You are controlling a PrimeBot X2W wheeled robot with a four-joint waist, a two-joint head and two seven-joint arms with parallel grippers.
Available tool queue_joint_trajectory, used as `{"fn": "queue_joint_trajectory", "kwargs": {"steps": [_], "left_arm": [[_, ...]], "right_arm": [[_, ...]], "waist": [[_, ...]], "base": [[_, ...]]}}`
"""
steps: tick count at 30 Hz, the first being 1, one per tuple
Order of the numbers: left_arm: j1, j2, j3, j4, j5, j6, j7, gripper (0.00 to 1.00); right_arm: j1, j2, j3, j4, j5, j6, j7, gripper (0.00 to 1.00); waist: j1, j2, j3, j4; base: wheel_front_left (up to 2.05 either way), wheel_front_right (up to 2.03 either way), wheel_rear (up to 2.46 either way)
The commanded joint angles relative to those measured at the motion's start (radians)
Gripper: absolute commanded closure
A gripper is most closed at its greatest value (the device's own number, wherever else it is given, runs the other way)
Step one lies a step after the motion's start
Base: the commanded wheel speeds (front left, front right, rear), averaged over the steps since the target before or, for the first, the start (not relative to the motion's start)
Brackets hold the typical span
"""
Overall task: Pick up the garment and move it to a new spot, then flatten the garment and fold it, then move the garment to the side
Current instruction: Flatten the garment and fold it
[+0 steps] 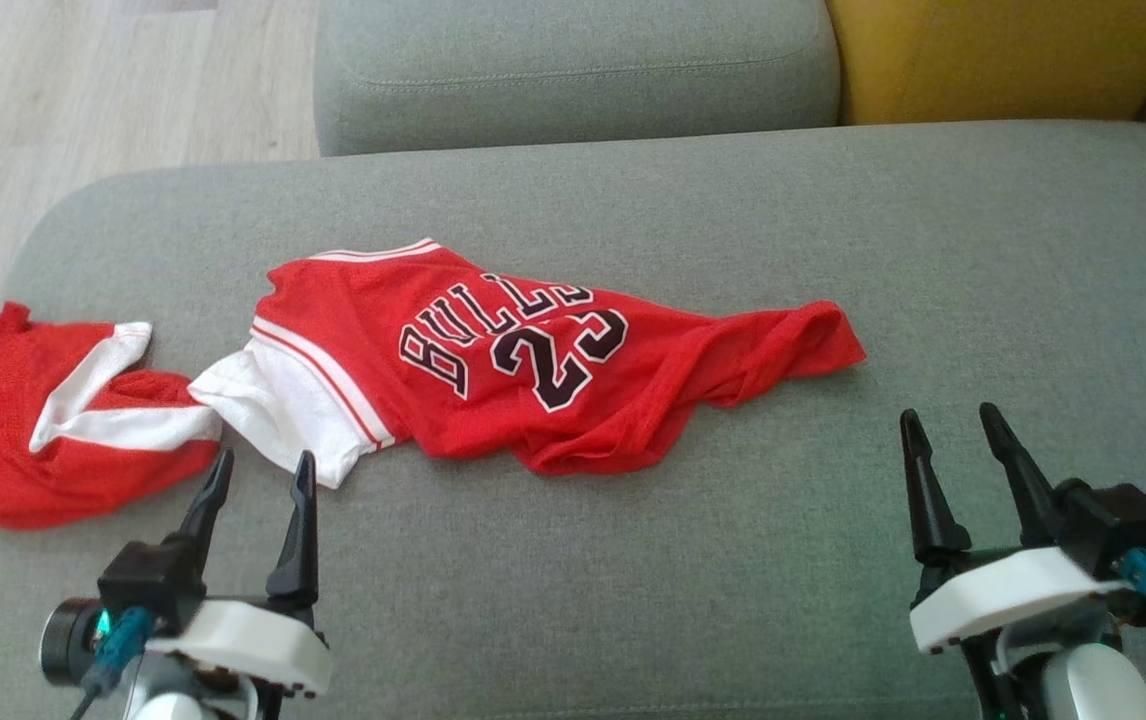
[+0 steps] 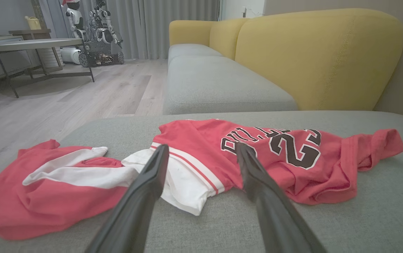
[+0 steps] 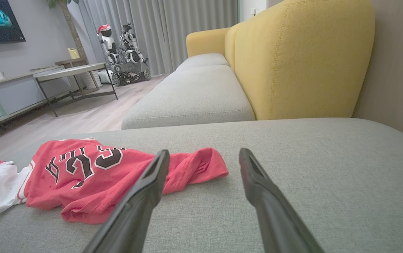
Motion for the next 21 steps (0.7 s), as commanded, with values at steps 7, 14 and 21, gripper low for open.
{"fn": "queue_joint_trajectory", "kwargs": {"steps": [7, 14, 21], "left_arm": [[-0.032, 0.027, 0.035, -0.044, -0.015, 0.011, 0.001, 0.0], [-0.036, 0.03, 0.029, -0.045, -0.018, 0.013, 0.003, 0.0], [-0.045, 0.029, 0.022, -0.043, -0.019, 0.012, 0.002, 0.0]], "right_arm": [[-0.026, -0.005, 0.025, -0.044, -0.002, -0.001, 0.005, 0.0], [-0.028, -0.005, 0.028, -0.045, 0.0, -0.001, 0.006, 0.0], [-0.031, -0.005, 0.041, -0.037, -0.005, -0.001, 0.023, 0.0]], "waist": [[0.0001, -0.0001, 0.002, -0.001], [0.0001, -0.0001, 0.007, 0.001], [0.0001, -0.0001, 0.016, 0.007]], "base": [[0.0, 0.0, 0.0], [0.0, 0.0, 0.0], [0.0, 0.0, 0.0]]}}
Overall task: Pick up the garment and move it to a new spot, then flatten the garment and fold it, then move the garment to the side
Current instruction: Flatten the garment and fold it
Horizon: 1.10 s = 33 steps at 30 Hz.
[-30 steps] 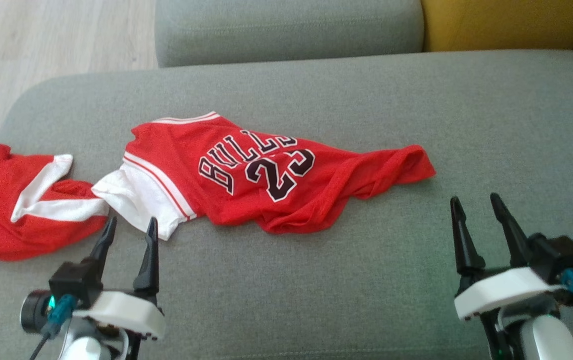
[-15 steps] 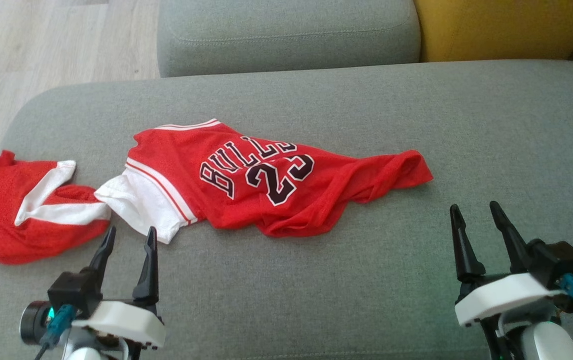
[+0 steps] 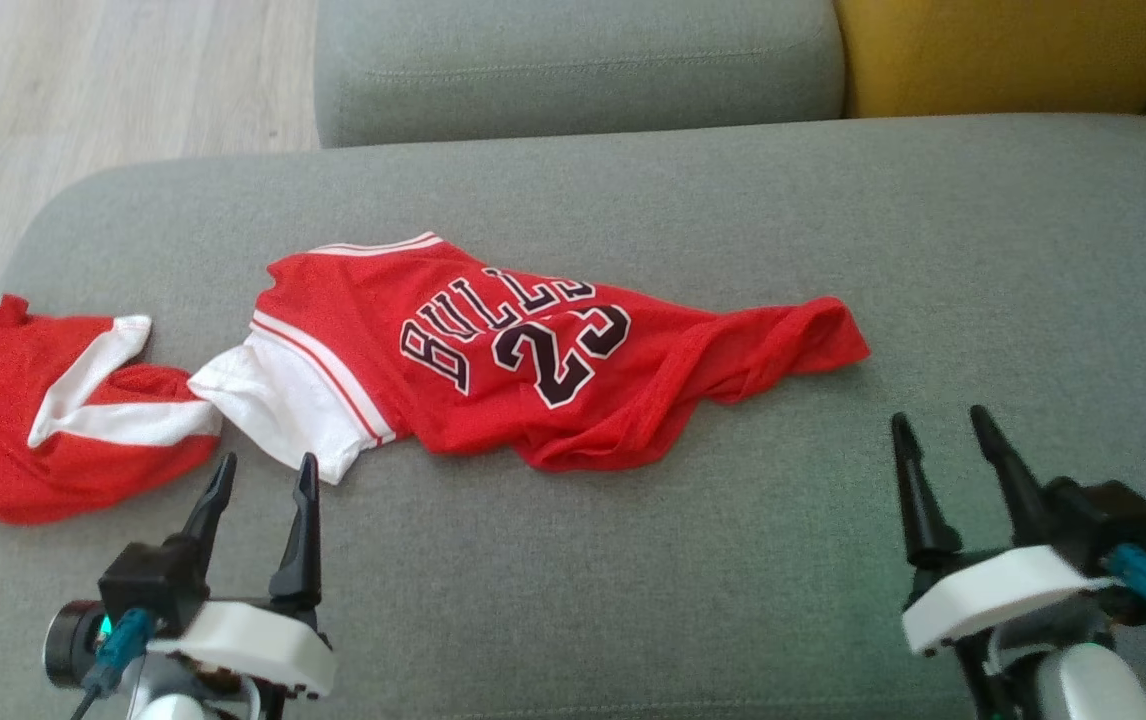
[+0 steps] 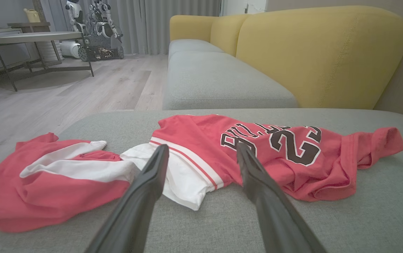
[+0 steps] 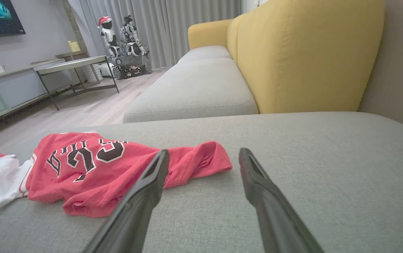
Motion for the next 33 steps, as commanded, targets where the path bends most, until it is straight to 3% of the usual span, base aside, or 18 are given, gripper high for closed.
{"fn": "queue_joint_trajectory", "kwargs": {"steps": [1, 11, 19, 25, 26, 27, 28, 29, 33], "left_arm": [[-0.056, 0.026, 0.029, -0.034, -0.002, 0.003, -0.003, 0.0], [-0.179, -0.004, -0.004, -0.009, 0.014, -0.027, -0.011, 0.0], [-0.248, -0.034, -0.004, 0.02, 0.026, -0.042, -0.018, 0.0], [-0.275, -0.051, 0.019, 0.02, 0.045, -0.052, -0.019, 0.0], [-0.277, -0.053, 0.024, 0.019, 0.048, -0.054, -0.019, 0.0], [-0.279, -0.055, 0.028, 0.019, 0.052, -0.056, -0.019, 0.0], [-0.281, -0.058, 0.032, 0.02, 0.055, -0.058, -0.019, 0.0], [-0.283, -0.06, 0.037, 0.02, 0.058, -0.061, -0.019, 0.0], [-0.282, -0.071, 0.053, 0.02, 0.07, -0.068, -0.019, 0.0]], "right_arm": [[-0.036, -0.005, 0.045, -0.03, -0.01, -0.001, 0.009, 0.0], [-0.16, -0.074, 0.34, 0.101, -0.019, -0.001, 0.098, 0.0], [-0.3, -0.131, 0.469, 0.273, -0.029, -0.001, 0.106, 0.0], [-0.403, -0.147, 0.541, 0.401, -0.048, -0.001, 0.098, 0.0], [-0.416, -0.147, 0.547, 0.422, -0.048, -0.001, 0.106, 0.11], [-0.427, -0.147, 0.553, 0.442, -0.047, -0.001, 0.111, 0.56], [-0.436, -0.145, 0.556, 0.459, -0.042, -0.001, 0.113, 0.93], [-0.443, -0.144, 0.561, 0.474, -0.037, -0.001, 0.115, 1.0], [-0.451, -0.136, 0.583, 0.476, 0.008, -0.001, 0.093, 1.0]], "waist": [[0.0001, -0.0001, 0.011, 0.007], [0.0001, -0.0001, 0.128, 0.103], [0.0001, -0.0001, 0.2, 0.159], [0.0001, -0.0001, 0.228, 0.164], [0.0001, -0.0001, 0.23, 0.162], [0.0001, -0.0001, 0.231, 0.16], [0.0001, -0.0001, 0.231, 0.158], [0.0001, -0.0001, 0.23, 0.155], [0.0001, -0.0001, 0.219, 0.137]], "base": [[0.0, 0.0, 0.0], [0.0, 0.0, 0.0], [0.0, 0.0, 0.0], [0.0, 0.0, 0.0], [0.0, 0.0, 0.0], [0.0, 0.0, 0.0], [0.0, 0.0, 0.0], [0.0, 0.0, 0.0], [0.0, 0.0, 0.0]]}}
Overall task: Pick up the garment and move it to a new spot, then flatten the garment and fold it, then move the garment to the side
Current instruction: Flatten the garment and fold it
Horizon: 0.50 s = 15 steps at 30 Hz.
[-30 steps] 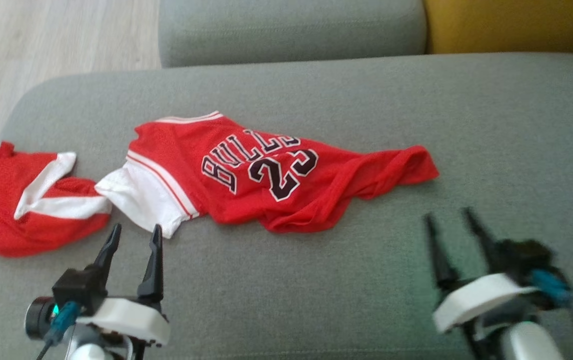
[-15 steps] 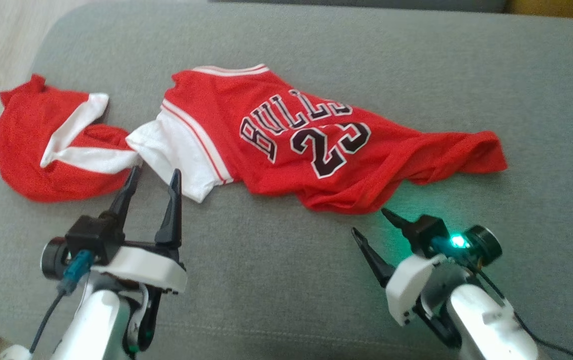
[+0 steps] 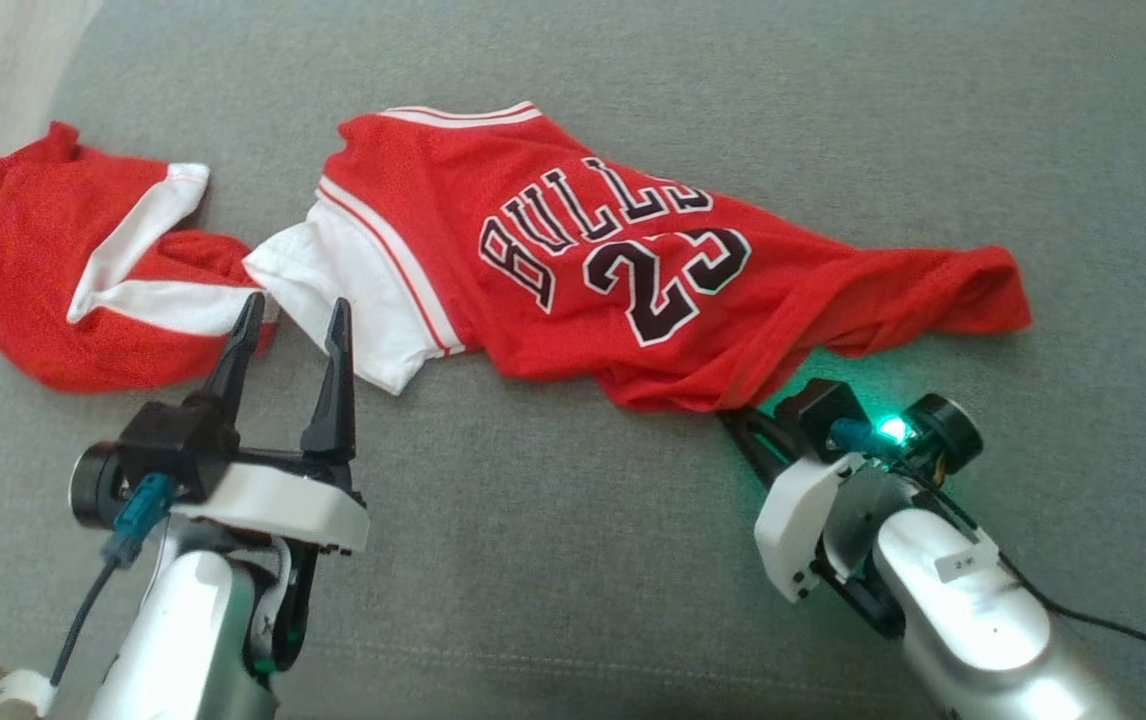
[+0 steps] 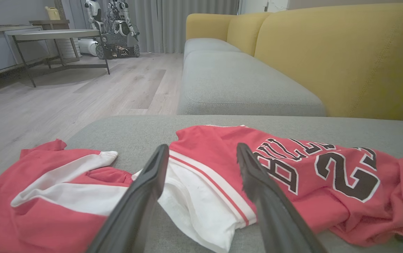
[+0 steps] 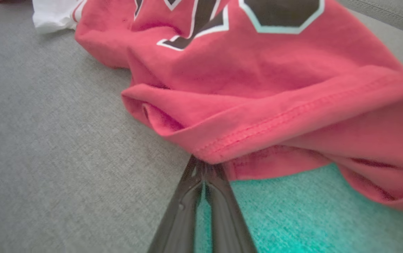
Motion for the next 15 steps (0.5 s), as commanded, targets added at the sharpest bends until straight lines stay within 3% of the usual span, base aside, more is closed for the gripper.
{"fn": "queue_joint_trajectory", "kwargs": {"steps": [1, 7, 15], "left_arm": [[-0.041, 0.009, 0.047, -0.029, 0.01, -0.004, -0.012, 0.0], [-0.019, 0.007, 0.076, -0.035, 0.025, -0.009, -0.012, 0.0], [0.005, 0.014, 0.103, -0.046, 0.039, -0.013, -0.012, 0.0]], "right_arm": [[0.009, 0.005, 0.028, -0.026, 0.019, -0.001, -0.013, 1.0], [0.062, -0.015, 0.021, -0.182, 0.089, -0.001, -0.015, 1.0], [0.196, -0.011, -0.137, -0.48, 0.111, -0.001, 0.032, 1.0]], "waist": [[-0.0001, 0.0, -0.009, -0.013], [-0.0001, 0.0, -0.03, -0.059], [-0.0001, 0.0, -0.043, -0.13]], "base": [[0.0, 0.0, 0.0], [0.0, 0.0, 0.0], [0.0, 0.0, 0.0]]}}
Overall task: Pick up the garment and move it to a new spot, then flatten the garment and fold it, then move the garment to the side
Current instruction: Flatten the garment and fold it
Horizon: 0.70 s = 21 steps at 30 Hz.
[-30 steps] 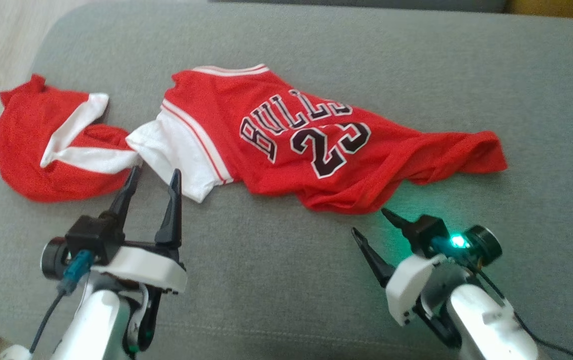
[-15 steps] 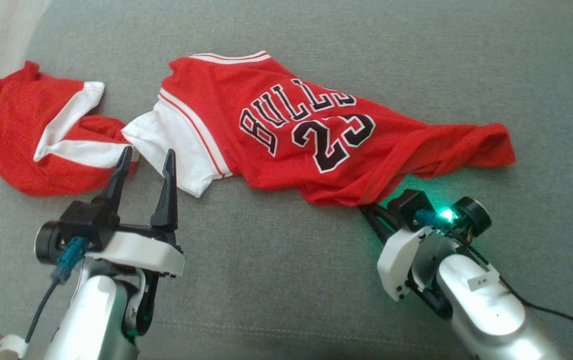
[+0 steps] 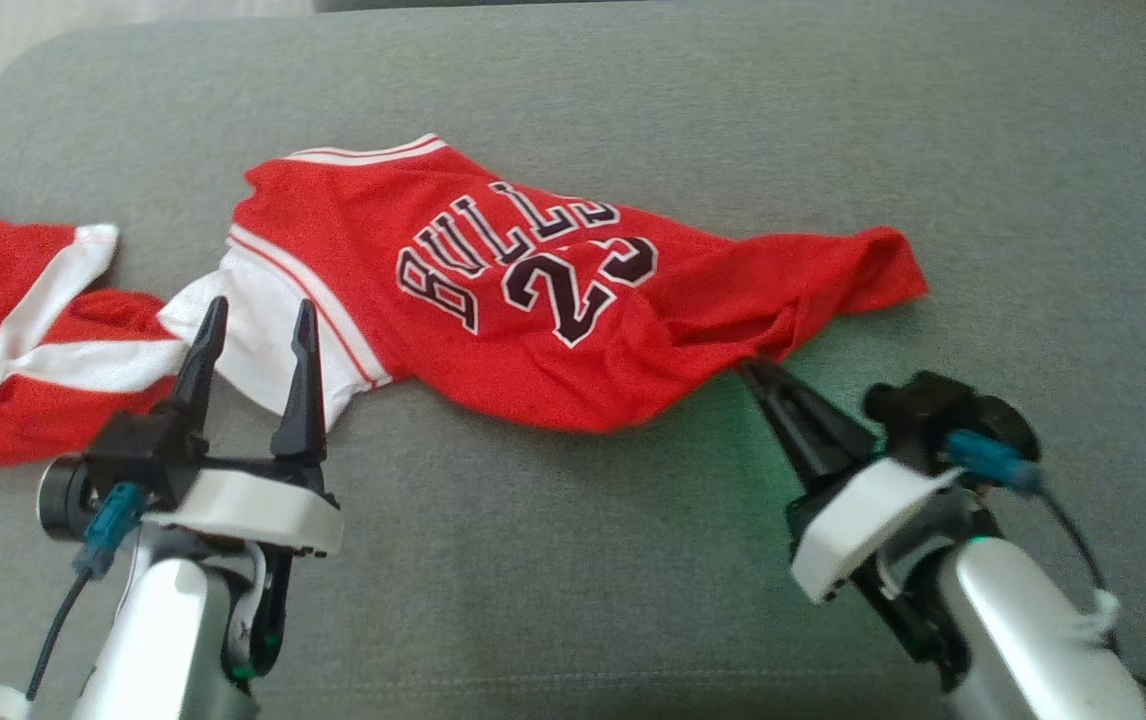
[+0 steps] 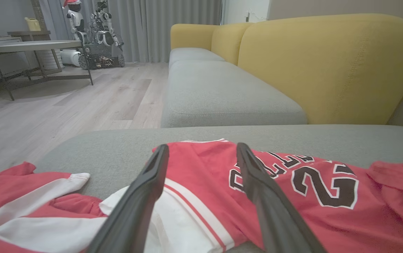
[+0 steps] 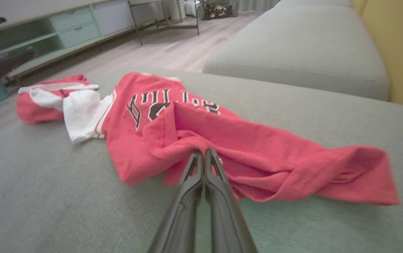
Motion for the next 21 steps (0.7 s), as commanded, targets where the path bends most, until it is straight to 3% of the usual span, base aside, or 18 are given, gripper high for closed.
{"fn": "queue_joint_trajectory", "kwargs": {"steps": [1, 9, 12, 17, 21], "left_arm": [[-0.013, 0.023, 0.042, -0.039, 0.012, -0.005, -0.012, 0.0], [-0.014, 0.027, 0.045, -0.044, 0.019, -0.01, -0.012, 0.0], [-0.017, 0.027, 0.045, -0.047, 0.019, -0.012, -0.012, 0.0], [-0.031, 0.029, 0.043, -0.056, 0.021, -0.017, -0.012, 0.0], [-0.056, 0.028, 0.034, -0.061, 0.024, -0.023, -0.012, 0.0]], "right_arm": [[0.021, 0.013, -0.026, -0.082, 0.007, -0.001, 0.01, 1.0], [0.119, 0.094, -0.268, -0.272, -0.007, -0.001, 0.041, 1.0], [0.128, 0.105, -0.318, -0.282, -0.012, -0.001, 0.045, 1.0], [0.116, 0.125, -0.424, -0.249, 0.0, -0.001, 0.042, 1.0], [0.044, 0.116, -0.469, -0.143, 0.013, -0.001, 0.028, 1.0]], "waist": [[0.0, 0.0, -0.005, -0.023], [0.0, 0.0, -0.002, -0.058], [0.0, 0.0, 0.005, -0.061], [0.0, 0.0, 0.037, -0.06], [0.0, 0.0, 0.08, -0.051]], "base": [[0.0, 0.0, 0.0], [0.0, 0.0, 0.0], [0.0, 0.0, 0.0], [0.0, 0.0, 0.0], [0.0, 0.0, 0.0]]}}
